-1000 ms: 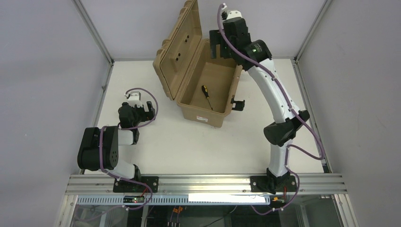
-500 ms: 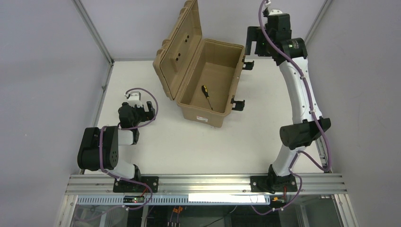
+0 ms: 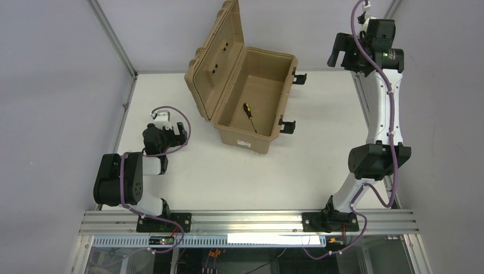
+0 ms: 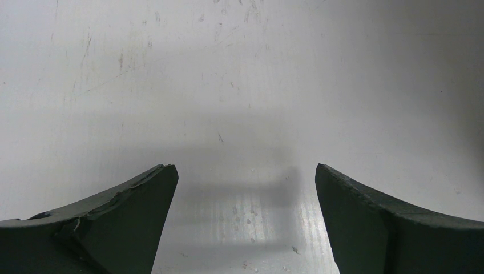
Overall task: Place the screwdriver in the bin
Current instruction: Reset both arms
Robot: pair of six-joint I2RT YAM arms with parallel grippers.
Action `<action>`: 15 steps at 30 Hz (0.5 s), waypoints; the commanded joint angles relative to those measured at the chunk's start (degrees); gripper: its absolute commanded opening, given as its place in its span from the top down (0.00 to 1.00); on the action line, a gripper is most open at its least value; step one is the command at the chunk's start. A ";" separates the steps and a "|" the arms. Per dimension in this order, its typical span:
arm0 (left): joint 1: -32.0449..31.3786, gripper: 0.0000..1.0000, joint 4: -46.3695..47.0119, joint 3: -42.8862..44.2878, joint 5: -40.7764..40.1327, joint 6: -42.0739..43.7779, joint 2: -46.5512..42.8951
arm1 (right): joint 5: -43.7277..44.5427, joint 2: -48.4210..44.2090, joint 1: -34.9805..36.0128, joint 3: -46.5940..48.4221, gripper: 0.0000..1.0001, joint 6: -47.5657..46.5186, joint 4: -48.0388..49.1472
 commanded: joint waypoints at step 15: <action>0.31 0.01 2.56 -0.13 0.89 -0.40 0.05 | -1.91 -0.61 -0.34 -1.39 0.01 -2.01 0.91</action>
